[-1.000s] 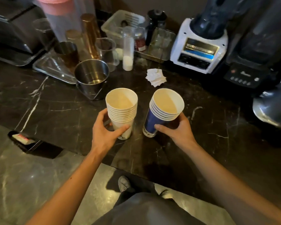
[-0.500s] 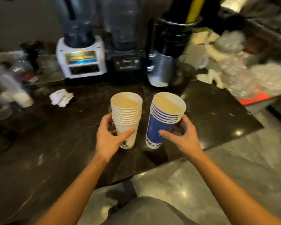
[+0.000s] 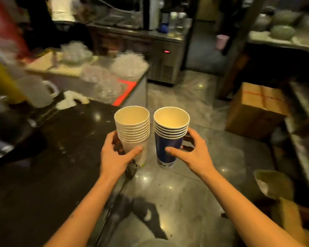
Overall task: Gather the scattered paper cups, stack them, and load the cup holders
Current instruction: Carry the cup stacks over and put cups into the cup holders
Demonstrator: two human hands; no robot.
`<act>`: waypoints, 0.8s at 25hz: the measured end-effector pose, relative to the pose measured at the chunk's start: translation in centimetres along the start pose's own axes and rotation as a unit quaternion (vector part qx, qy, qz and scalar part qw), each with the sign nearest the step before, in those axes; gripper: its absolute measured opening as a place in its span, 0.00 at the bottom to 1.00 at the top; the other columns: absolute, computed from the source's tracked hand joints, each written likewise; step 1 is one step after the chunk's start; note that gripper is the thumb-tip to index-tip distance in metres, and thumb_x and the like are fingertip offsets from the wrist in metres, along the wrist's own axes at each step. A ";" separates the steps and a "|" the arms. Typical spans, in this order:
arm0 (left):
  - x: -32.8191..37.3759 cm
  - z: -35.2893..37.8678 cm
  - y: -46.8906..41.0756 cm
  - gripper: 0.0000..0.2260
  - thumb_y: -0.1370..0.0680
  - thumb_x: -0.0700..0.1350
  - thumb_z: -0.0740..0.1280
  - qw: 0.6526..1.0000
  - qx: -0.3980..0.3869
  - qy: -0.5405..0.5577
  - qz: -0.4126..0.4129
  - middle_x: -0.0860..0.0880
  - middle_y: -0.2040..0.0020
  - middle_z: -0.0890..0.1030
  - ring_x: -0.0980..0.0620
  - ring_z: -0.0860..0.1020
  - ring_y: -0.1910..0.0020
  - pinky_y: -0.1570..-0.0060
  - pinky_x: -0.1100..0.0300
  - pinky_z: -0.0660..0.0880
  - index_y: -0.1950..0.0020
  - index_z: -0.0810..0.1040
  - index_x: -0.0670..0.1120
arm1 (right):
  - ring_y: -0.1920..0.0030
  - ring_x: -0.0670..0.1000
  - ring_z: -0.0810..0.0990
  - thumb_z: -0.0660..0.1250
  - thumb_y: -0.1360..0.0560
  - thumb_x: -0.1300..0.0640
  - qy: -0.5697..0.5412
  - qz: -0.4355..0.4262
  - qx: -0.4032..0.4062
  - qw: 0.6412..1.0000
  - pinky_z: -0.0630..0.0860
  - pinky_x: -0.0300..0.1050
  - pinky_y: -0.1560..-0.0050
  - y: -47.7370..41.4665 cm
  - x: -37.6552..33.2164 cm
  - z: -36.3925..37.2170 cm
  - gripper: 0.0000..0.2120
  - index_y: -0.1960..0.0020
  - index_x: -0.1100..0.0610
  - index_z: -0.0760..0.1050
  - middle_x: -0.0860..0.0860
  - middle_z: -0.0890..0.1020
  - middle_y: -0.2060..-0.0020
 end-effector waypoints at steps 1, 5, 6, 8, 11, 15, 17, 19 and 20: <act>0.7 3.7 -1.1 0.35 0.35 0.42 0.80 0.999 -0.040 -0.002 0.009 0.58 0.42 0.75 0.65 0.74 0.45 0.51 0.73 0.70 0.32 0.69 0.47 | 0.44 0.38 0.78 0.82 0.38 0.51 0.004 0.011 0.035 0.999 0.80 0.37 0.51 -0.1 0.8 -3.1 0.34 0.35 0.46 0.72 0.46 0.79 0.41; 2.8 14.9 -4.3 0.34 0.37 0.45 0.80 0.988 -0.150 -0.006 0.041 0.53 0.40 0.77 0.63 0.76 0.44 0.50 0.70 0.73 0.34 0.71 0.48 | 0.46 0.30 0.75 0.80 0.36 0.52 0.020 0.040 0.151 0.988 0.74 0.25 0.57 -0.1 2.7 -12.3 0.31 0.38 0.41 0.69 0.40 0.76 0.43; 3.1 18.0 -5.3 0.34 0.37 0.47 0.80 0.983 -0.181 -0.002 0.041 0.53 0.40 0.77 0.61 0.76 0.43 0.49 0.67 0.74 0.34 0.71 0.48 | 0.45 0.31 0.75 0.80 0.36 0.52 0.021 0.050 0.183 0.982 0.74 0.25 0.58 -0.3 3.4 -14.6 0.31 0.38 0.41 0.69 0.39 0.75 0.43; 3.8 22.3 -6.6 0.34 0.36 0.47 0.80 0.974 -0.220 0.004 0.046 0.52 0.38 0.77 0.57 0.75 0.41 0.45 0.61 0.75 0.33 0.70 0.48 | 0.44 0.35 0.76 0.80 0.35 0.50 0.029 0.060 0.222 0.973 0.76 0.27 0.57 -0.6 4.3 -17.6 0.31 0.38 0.40 0.69 0.39 0.75 0.42; 4.7 29.7 -9.7 0.34 0.35 0.45 0.80 0.958 -0.282 0.015 0.056 0.51 0.38 0.77 0.55 0.75 0.40 0.43 0.57 0.75 0.33 0.70 0.48 | 0.41 0.41 0.77 0.79 0.36 0.46 0.057 0.086 0.293 0.951 0.77 0.28 0.55 -2.1 6.4 -22.8 0.34 0.34 0.45 0.70 0.43 0.77 0.39; 5.8 38.2 -15.2 0.33 0.35 0.44 0.80 0.936 -0.344 0.030 0.064 0.52 0.39 0.76 0.58 0.76 0.43 0.44 0.60 0.75 0.34 0.70 0.47 | 0.40 0.43 0.76 0.79 0.36 0.45 0.085 0.114 0.371 0.918 0.74 0.24 0.57 -5.4 8.1 -28.1 0.38 0.30 0.50 0.69 0.45 0.76 0.37; 6.5 42.7 -18.2 0.32 0.35 0.44 0.80 0.921 -0.383 0.032 0.064 0.55 0.42 0.76 0.64 0.75 0.45 0.48 0.66 0.74 0.35 0.70 0.49 | 0.38 0.45 0.76 0.78 0.35 0.45 0.088 0.132 0.410 0.898 0.73 0.23 0.58 -7.4 8.9 -30.8 0.38 0.29 0.51 0.68 0.46 0.76 0.35; 7.4 46.8 -20.6 0.32 0.35 0.44 0.80 0.906 -0.414 0.032 0.078 0.60 0.44 0.75 0.67 0.74 0.47 0.53 0.71 0.73 0.35 0.69 0.51 | 0.38 0.46 0.76 0.78 0.35 0.45 0.089 0.135 0.440 0.883 0.73 0.23 0.57 -9.3 9.3 -33.2 0.39 0.29 0.51 0.68 0.47 0.76 0.35; 7.8 48.9 -21.5 0.32 0.35 0.43 0.80 0.901 -0.426 0.032 0.080 0.60 0.45 0.75 0.67 0.74 0.48 0.54 0.71 0.73 0.35 0.69 0.51 | 0.38 0.45 0.76 0.78 0.36 0.45 0.091 0.142 0.455 0.874 0.74 0.24 0.57 -10.0 9.7 -34.4 0.39 0.29 0.51 0.68 0.47 0.76 0.35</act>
Point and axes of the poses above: each hand's wrist, its own y-axis away from the middle knuckle, its own z-axis out of the palm, x = y × z, the point moved 9 cm from there along -y, towards the middle knuckle
